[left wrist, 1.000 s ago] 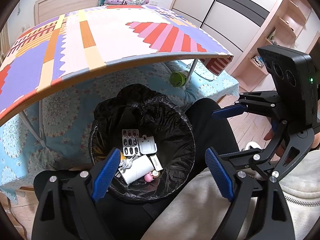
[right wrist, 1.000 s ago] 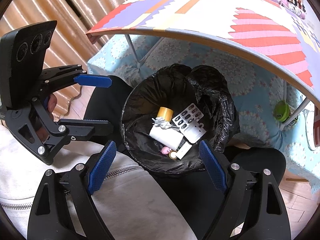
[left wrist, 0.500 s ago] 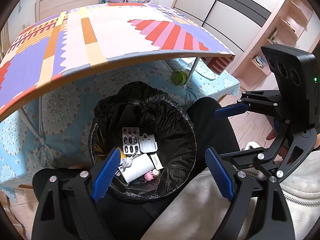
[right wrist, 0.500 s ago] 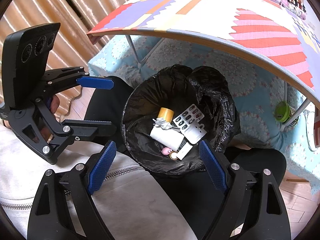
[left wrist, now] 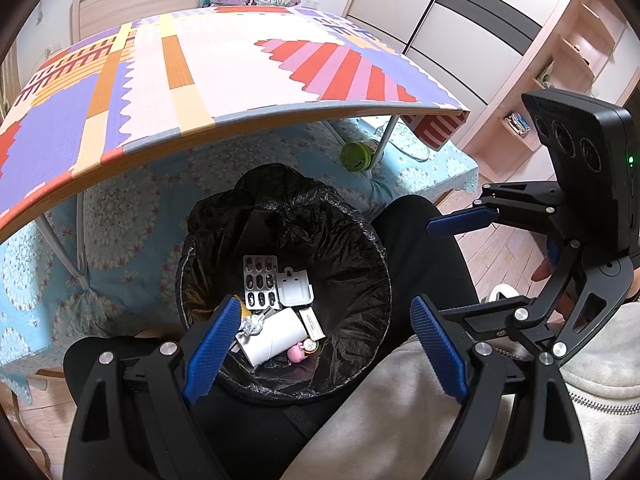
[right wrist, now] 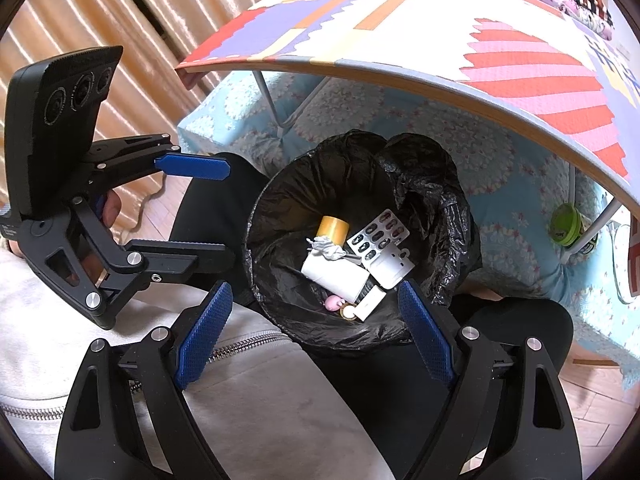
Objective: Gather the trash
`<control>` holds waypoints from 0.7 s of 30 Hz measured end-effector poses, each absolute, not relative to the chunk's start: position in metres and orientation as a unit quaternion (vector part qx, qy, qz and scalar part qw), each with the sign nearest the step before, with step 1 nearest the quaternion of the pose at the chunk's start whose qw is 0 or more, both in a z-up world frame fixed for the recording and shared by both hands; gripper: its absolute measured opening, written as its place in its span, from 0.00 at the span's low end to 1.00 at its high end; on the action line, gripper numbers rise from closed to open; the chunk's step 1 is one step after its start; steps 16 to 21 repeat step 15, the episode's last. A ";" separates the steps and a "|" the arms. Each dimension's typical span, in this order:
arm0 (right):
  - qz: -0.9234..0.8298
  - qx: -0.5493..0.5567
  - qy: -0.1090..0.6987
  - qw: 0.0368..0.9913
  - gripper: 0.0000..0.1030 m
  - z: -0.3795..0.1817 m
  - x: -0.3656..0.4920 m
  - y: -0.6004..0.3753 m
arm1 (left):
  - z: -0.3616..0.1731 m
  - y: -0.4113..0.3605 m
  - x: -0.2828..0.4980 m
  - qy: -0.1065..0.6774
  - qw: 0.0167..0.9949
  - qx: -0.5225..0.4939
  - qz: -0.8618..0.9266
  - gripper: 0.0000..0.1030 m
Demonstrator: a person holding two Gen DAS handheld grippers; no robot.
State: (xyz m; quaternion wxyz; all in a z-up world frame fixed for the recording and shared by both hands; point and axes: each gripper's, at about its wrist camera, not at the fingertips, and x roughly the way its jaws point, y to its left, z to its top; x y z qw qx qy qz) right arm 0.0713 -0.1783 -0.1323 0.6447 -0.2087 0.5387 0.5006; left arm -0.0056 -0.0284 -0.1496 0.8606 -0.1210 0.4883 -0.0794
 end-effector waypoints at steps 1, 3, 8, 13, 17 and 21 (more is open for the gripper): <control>0.500 -0.209 0.539 0.645 0.82 -0.133 0.072 -0.178 | -0.149 -0.028 -0.006 0.489 0.860 -0.121 -0.079 0.81; 0.501 -0.209 0.539 0.645 0.82 -0.132 0.071 -0.178 | -0.149 -0.028 -0.006 0.489 0.860 -0.122 -0.080 0.81; 0.500 -0.209 0.539 0.645 0.82 -0.132 0.072 -0.178 | -0.150 -0.028 -0.006 0.488 0.860 -0.123 -0.080 0.81; 0.500 -0.209 0.539 0.645 0.82 -0.132 0.072 -0.179 | -0.150 -0.028 -0.005 0.489 0.860 -0.124 -0.080 0.81; 0.500 -0.209 0.539 0.645 0.82 -0.132 0.072 -0.179 | -0.151 -0.028 -0.005 0.491 0.859 -0.125 -0.079 0.81; 0.500 -0.209 0.539 0.645 0.82 -0.132 0.072 -0.179 | -0.151 -0.028 -0.005 0.491 0.859 -0.125 -0.079 0.81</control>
